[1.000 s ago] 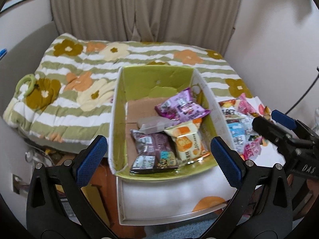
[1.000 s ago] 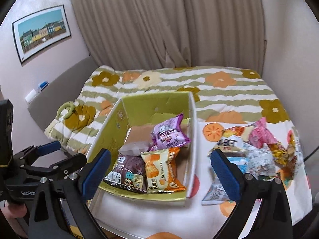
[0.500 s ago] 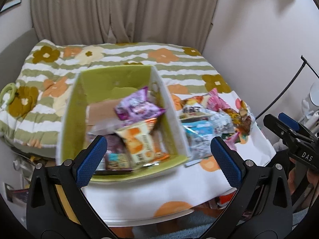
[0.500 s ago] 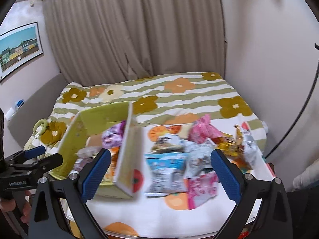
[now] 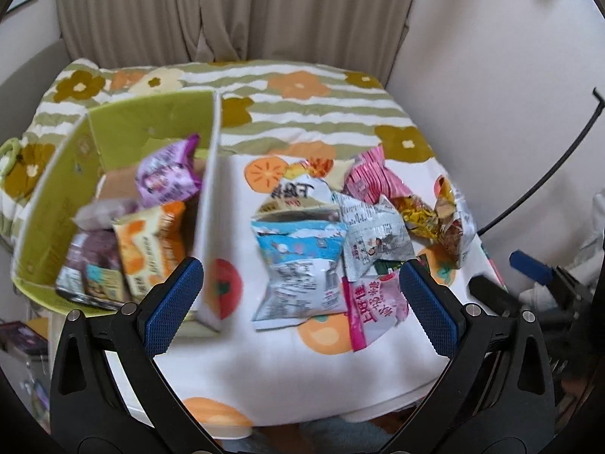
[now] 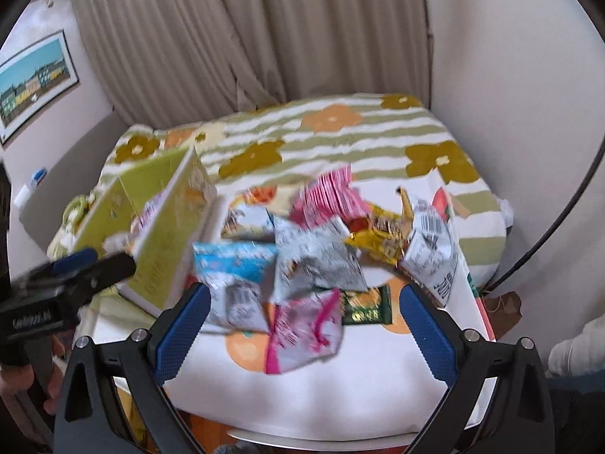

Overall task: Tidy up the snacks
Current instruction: 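Grasp the blue seal-print bag with the left gripper while the right grasps the pink-white bag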

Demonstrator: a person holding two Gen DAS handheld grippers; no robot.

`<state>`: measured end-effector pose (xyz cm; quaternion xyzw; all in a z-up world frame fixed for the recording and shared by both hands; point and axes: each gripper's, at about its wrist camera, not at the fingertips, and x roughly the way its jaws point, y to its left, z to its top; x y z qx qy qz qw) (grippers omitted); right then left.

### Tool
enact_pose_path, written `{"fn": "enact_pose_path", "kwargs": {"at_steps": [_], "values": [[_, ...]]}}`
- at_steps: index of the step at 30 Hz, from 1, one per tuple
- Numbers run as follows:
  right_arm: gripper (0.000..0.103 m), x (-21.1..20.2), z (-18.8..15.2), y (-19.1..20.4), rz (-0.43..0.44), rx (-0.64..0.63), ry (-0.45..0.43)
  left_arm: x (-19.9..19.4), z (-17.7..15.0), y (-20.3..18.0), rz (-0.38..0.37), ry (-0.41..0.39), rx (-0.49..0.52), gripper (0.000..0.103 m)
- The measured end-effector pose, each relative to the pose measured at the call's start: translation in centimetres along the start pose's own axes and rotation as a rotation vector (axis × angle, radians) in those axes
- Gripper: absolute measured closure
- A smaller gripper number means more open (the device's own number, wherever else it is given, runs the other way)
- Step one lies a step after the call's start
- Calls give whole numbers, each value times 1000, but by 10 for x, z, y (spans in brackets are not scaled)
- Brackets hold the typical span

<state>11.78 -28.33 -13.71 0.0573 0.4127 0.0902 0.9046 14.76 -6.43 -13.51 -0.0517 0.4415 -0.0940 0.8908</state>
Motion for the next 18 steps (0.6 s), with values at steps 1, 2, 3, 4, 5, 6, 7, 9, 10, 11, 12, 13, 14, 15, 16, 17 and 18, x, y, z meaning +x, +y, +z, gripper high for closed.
{"fn": "enact_pose_path", "kwargs": {"at_steps": [1,2,3,4,5,6,7,9,10,11,12,13,14,15,16,17,18], "values": [[3,6,-3,-4,7,-7,14,9,-2,-5,5,10,-4,1],[3,14,-8,-8,21,-15,37,16,-5,-8,10,17,-6,1],[3,23,-12,-12,32,-20,59,28,-8,-13,19,29,-9,1],[3,31,-17,-15,44,-23,81,38,-11,-16,27,42,-10,1],[3,38,-20,-18,55,-25,96,47,-13,-18,34,53,-11,1],[3,46,-24,-21,67,-29,115,56,-15,-20,42,66,-14,1],[3,55,-29,-23,73,-34,134,69,-18,-22,57,83,-20,1],[3,67,-36,-26,83,-31,162,85,-21,-23,90,99,-26,1],[3,74,-41,-27,91,-27,182,92,-22,-23,98,104,-28,1],[3,79,-44,-28,93,-25,195,99,-22,-22,107,111,-27,1],[3,86,-48,-29,100,-22,209,106,-22,-22,119,118,-23,1],[3,90,-50,-28,104,-20,217,111,-22,-21,130,122,-20,1],[3,95,-52,-28,108,-17,229,118,-22,-21,145,127,-15,1],[3,98,-54,-28,115,-13,235,124,-22,-20,153,133,-15,1],[3,101,-56,-28,124,-12,237,129,-22,-18,158,139,-18,1],[3,102,-57,-27,126,-14,238,133,-22,-16,162,145,-19,1],[3,103,-57,-25,126,-21,239,138,-22,-15,167,157,-19,1]]}}
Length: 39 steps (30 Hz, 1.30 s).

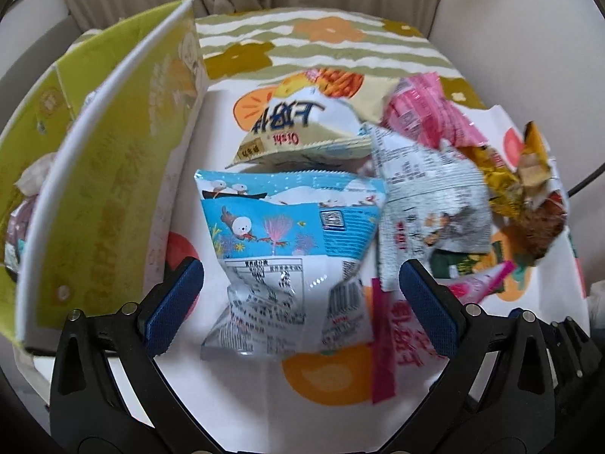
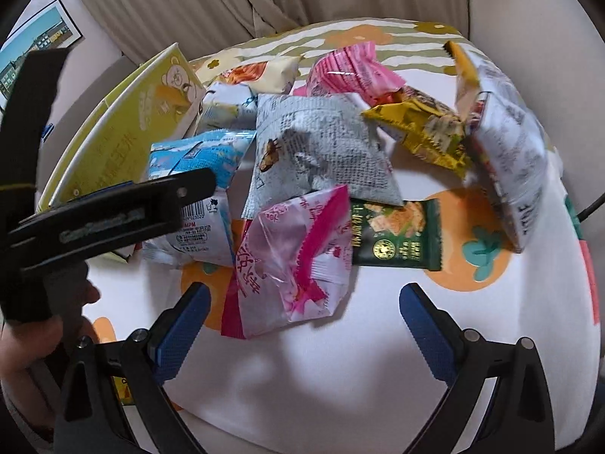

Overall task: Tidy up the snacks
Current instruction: 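Grasp the blue seal-print bag with the left gripper while the right grasps the pink-white bag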

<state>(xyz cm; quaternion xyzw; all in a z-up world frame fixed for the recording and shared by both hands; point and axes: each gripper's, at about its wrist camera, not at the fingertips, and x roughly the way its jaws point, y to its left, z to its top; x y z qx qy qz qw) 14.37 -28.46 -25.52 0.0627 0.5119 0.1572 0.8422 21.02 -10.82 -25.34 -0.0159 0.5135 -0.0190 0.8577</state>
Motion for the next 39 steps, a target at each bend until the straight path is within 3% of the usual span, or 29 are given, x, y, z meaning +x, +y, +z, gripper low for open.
{"fn": "enact_pose_path", "kwargs": {"at_steps": [10,17,30,39], "values": [[4,16,8,7,-6,-26,14,35,1,8,-33,82,-6,20],[11,29,14,18,-12,-41,27,35,-2,13,-56,76,26,34],[19,49,22,29,-60,-55,45,23,-3,18,-21,69,70,35],[44,51,18,31,-89,-80,40,14,-6,15,-27,56,70,35]]}}
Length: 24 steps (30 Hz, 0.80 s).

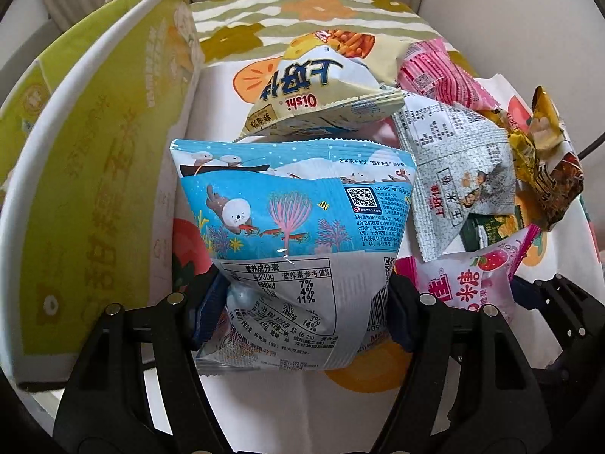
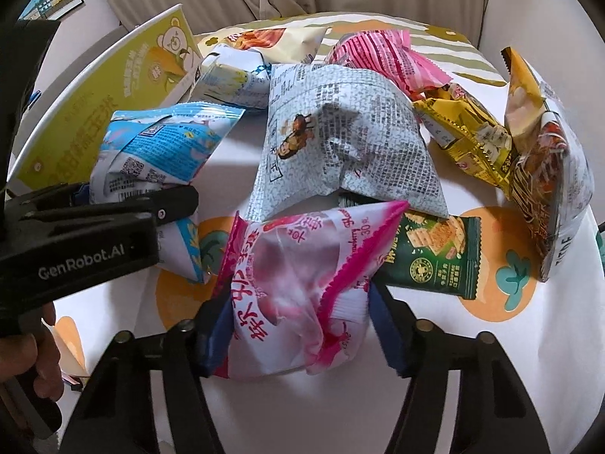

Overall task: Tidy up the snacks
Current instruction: 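Grasp the blue seal-print bag with the left gripper while the right grasps the pink-white bag, then carry the blue seal-print bag into the box and open the left gripper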

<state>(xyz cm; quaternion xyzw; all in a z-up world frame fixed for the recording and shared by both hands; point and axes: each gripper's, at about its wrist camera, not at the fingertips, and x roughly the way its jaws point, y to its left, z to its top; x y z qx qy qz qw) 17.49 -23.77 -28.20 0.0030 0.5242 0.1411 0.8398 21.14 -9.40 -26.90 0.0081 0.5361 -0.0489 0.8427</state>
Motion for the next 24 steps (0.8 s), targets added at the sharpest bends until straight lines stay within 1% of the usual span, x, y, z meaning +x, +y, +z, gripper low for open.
{"fn": "enact_pose_path", "kwargs": {"at_steps": [5,11,14,19,24], "values": [[46,-12,-8,-3,13,4,-16,-11,-3,0,-5,-11,-2,35],[46,-38,-10,-7,20,1,-51,-40,-4,-5,-15,-52,-12,35],[46,-56,-8,-8,20,-8,-75,-66,-2,-8,-27,-89,-21,35],[46,-94,1,-9,18,-28,-141,-115,2,-6,-25,-171,-34,35],[46,-131,21,0,26,-73,-217,-163,5,12,-20,-257,-76,35]]}}
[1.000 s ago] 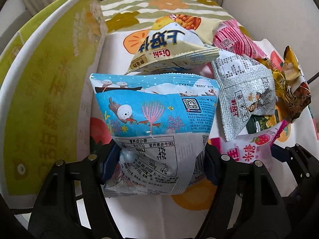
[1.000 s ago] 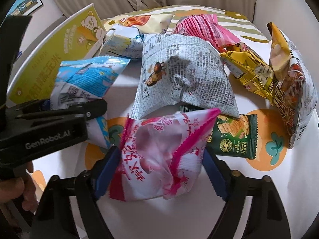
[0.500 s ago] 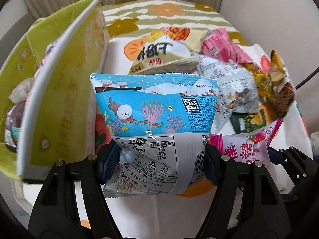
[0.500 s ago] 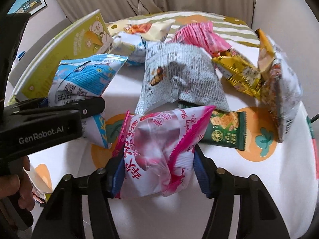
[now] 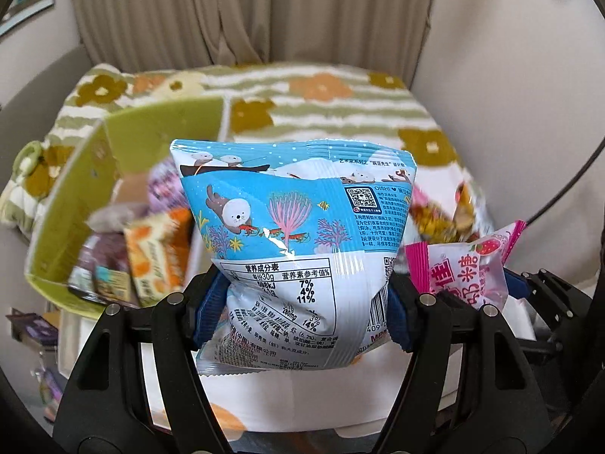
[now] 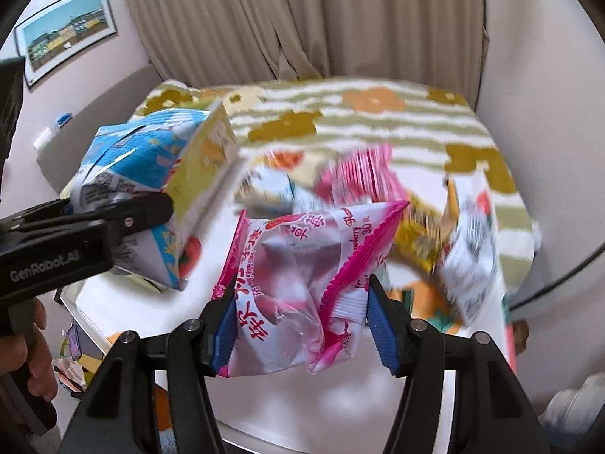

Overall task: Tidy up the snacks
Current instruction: 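Carry the blue seal-print bag into the box and open the left gripper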

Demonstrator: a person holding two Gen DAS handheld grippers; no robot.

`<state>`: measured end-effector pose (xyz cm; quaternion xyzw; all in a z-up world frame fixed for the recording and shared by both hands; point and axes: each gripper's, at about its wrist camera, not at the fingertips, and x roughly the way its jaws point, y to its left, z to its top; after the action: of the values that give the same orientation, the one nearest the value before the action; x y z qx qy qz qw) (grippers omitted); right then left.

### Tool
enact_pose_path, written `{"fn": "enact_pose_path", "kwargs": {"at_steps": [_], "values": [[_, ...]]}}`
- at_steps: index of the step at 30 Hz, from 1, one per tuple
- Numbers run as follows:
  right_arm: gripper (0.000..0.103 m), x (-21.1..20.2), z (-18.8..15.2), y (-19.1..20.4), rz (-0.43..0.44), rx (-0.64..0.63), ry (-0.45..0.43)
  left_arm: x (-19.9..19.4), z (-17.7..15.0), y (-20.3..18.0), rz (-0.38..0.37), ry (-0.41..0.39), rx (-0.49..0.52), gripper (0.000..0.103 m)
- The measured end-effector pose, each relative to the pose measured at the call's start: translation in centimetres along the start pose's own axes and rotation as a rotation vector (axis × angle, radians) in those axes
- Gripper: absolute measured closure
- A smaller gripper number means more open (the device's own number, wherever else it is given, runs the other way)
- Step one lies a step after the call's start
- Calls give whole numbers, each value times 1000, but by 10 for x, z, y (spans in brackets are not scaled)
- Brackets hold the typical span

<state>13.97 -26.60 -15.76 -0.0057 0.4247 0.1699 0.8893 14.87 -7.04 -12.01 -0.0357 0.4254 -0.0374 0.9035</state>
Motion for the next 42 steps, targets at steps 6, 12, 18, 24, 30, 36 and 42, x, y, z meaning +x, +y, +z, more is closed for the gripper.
{"fn": "enact_pose_path", "kwargs": {"at_steps": [6,12,18,24,30,36,42], "values": [[46,-17,40,35,22,-74,-66,-36,24,44,21,-75,-38,35],[46,-6,83,86,58,-108,-110,-41,55,108,39,-85,-64,35],[46,22,123,133,78,-103,-121,-22,83,175,50,-53,-78,35],[46,58,155,169,68,-82,-108,28,112,228,17,20,-70,35],[46,90,170,185,23,-35,-62,87,130,258,-3,118,-39,35],[46,114,177,190,-18,1,-25,127,135,278,3,191,-35,25],[46,131,184,195,-13,-6,3,131,127,288,21,193,-43,8]]}}
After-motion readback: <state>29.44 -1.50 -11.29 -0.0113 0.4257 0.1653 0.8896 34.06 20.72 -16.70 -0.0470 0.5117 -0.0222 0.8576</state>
